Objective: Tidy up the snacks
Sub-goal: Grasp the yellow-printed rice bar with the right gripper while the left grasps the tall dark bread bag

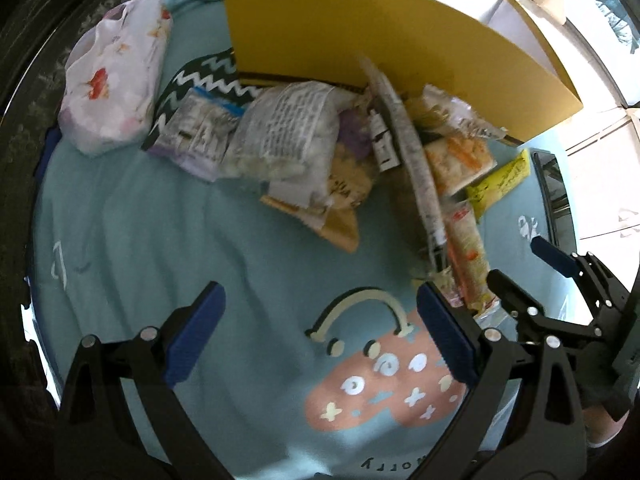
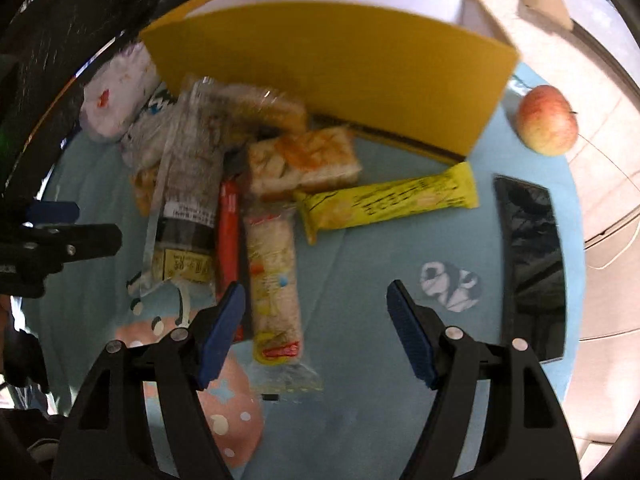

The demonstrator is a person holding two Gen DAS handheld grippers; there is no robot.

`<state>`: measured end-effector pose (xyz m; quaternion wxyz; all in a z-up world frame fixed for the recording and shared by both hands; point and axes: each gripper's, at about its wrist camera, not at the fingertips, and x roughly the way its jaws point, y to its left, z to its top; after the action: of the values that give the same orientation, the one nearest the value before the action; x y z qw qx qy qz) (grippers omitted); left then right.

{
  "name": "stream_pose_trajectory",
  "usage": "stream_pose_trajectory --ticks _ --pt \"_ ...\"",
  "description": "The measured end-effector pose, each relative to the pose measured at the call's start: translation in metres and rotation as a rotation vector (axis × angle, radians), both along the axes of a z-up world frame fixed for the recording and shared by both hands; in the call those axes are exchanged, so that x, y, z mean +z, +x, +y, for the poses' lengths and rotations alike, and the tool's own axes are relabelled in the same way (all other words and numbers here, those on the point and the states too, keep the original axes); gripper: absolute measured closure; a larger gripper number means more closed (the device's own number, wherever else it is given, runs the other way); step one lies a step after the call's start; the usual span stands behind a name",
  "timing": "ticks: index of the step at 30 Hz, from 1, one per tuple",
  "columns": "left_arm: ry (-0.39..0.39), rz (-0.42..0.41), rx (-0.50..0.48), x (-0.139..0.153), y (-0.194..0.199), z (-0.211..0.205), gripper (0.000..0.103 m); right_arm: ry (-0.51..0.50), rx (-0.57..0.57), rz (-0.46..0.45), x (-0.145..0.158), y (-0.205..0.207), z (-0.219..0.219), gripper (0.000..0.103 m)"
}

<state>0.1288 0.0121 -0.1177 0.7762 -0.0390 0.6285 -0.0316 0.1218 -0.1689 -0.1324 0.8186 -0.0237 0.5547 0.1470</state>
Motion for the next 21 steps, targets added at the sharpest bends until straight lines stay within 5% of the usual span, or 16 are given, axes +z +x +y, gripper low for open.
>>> stream_pose_trajectory --ticks 4,6,7,9,21 --pt "0.003 0.01 0.008 -0.003 -0.001 0.004 0.005 -0.071 0.037 0.01 -0.015 0.002 0.018 0.03" --pt "0.005 0.017 0.006 -0.004 -0.001 0.004 0.005 -0.095 0.082 0.005 -0.021 0.002 0.025 0.044" --pt "0.007 0.019 0.005 -0.005 -0.002 0.004 0.005 -0.111 0.116 0.029 -0.027 0.001 0.03 0.064" --pt "0.005 0.02 -0.001 -0.005 -0.003 0.001 0.005 -0.109 0.141 0.013 -0.025 -0.003 0.035 0.073" --pt "-0.085 0.056 -0.027 0.005 0.021 -0.041 0.005 0.161 -0.047 0.107 -0.011 -0.005 -0.03 0.073"
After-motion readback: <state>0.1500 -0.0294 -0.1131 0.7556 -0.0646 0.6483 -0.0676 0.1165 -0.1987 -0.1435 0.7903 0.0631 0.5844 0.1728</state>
